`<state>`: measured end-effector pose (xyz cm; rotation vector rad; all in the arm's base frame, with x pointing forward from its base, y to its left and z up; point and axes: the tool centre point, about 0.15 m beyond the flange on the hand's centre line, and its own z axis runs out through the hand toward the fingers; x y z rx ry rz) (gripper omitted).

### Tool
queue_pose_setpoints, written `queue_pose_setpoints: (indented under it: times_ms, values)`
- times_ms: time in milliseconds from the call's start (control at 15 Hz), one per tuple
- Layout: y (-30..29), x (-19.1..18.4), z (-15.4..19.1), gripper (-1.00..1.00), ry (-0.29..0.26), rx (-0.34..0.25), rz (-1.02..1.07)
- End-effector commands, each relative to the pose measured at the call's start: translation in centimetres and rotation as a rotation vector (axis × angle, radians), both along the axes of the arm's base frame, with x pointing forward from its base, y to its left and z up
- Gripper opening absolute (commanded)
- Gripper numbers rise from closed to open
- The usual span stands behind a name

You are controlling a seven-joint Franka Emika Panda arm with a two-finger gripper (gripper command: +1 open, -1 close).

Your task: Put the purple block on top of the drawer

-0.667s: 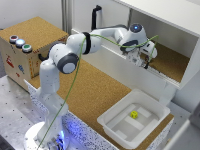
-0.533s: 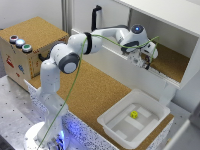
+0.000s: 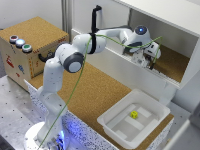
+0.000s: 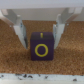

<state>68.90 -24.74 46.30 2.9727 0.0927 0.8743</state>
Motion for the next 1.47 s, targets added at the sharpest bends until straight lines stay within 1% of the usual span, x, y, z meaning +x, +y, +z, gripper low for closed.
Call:
queue_pose_setpoints:
  times_ms: [0, 67, 133, 200, 267, 333, 400, 533, 600, 733, 867, 933, 1133, 1333, 1400]
  values:
    - [-0.4, -0.4, 1.3, -1.00, 0.050, 0.005, 0.073]
    - [-0.6, -1.9, 1.7, -1.00, 0.030, 0.008, 0.076]
    - [-0.7, -3.8, 2.7, -1.00, -0.002, 0.020, 0.085]
    - [-0.6, -6.2, 4.2, -1.00, -0.050, 0.016, 0.113]
    - [-0.6, -7.7, 5.1, -1.00, -0.079, 0.012, 0.124]
    - [-0.4, -10.0, 6.1, -1.00, -0.109, 0.005, 0.154]
    - [-0.4, -12.0, 6.1, -1.00, -0.118, 0.014, 0.183]
    - [0.1, -14.0, 5.1, -1.00, -0.085, 0.033, 0.205]
    - [0.8, -15.2, 4.9, -1.00, -0.080, 0.022, 0.210]
    - [2.2, -17.6, 5.2, -1.00, -0.067, 0.033, 0.218]
    - [5.3, -20.4, 5.9, -1.00, -0.058, 0.027, 0.254]
    - [7.4, -21.7, 6.2, -1.00, -0.044, 0.036, 0.287]
    - [16.5, -24.8, 6.0, -1.00, 0.039, 0.052, 0.456]
    - [25.0, -27.7, 5.3, -1.00, 0.098, 0.026, 0.615]
    - [28.1, -29.1, 4.5, -1.00, 0.109, -0.035, 0.648]
